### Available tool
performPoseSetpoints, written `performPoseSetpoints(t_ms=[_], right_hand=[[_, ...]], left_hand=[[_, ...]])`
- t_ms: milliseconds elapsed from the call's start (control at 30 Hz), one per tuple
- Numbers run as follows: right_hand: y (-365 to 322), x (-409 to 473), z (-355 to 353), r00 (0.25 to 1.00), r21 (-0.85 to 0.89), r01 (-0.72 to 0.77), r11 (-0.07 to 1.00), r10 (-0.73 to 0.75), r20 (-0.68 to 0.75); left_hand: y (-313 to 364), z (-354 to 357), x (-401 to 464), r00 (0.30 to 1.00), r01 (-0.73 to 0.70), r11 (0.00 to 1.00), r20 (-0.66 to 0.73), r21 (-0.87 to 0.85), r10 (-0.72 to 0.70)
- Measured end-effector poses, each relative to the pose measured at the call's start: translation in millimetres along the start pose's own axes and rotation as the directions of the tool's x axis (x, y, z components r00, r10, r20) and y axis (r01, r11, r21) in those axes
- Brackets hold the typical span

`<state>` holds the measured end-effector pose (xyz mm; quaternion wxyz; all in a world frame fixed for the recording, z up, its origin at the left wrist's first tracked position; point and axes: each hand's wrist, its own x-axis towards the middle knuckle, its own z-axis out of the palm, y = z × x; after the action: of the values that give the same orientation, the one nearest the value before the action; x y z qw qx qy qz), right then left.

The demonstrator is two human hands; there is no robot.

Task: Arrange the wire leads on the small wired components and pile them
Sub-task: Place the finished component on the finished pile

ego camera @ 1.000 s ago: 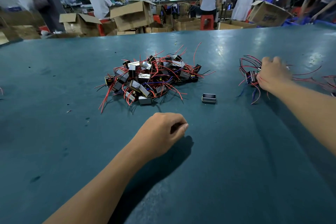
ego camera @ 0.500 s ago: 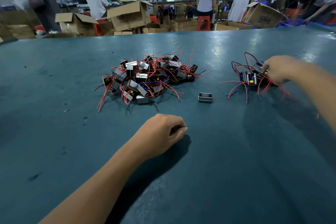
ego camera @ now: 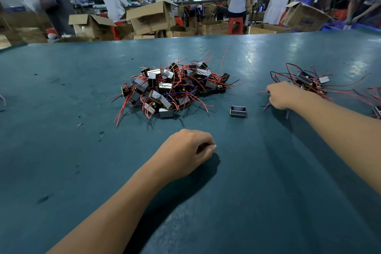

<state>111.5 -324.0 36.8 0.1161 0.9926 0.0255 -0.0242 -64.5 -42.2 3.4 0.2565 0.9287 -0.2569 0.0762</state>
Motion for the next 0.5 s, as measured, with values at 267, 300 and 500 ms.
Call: performPoseSetpoints(t_ms=[267,300,500], right_hand=[[-108,-19,-42,0.936,0.426,0.287,0.858,-0.157,-0.314],[-124,-27,-48,0.915,0.441,0.337,0.832,-0.178,-0.363],[-201,-37,-63,0.868,0.432,0.459,0.776,-0.288,-0.404]], left_hand=[[-7,-2,1,0.978,0.154,0.988,-0.144,0.014,-0.151],[-9,-3,1,0.970,0.184,0.983,-0.161,0.006,-0.180],[-13,-4,2,0.933,0.294,0.956,-0.217,0.008,-0.286]])
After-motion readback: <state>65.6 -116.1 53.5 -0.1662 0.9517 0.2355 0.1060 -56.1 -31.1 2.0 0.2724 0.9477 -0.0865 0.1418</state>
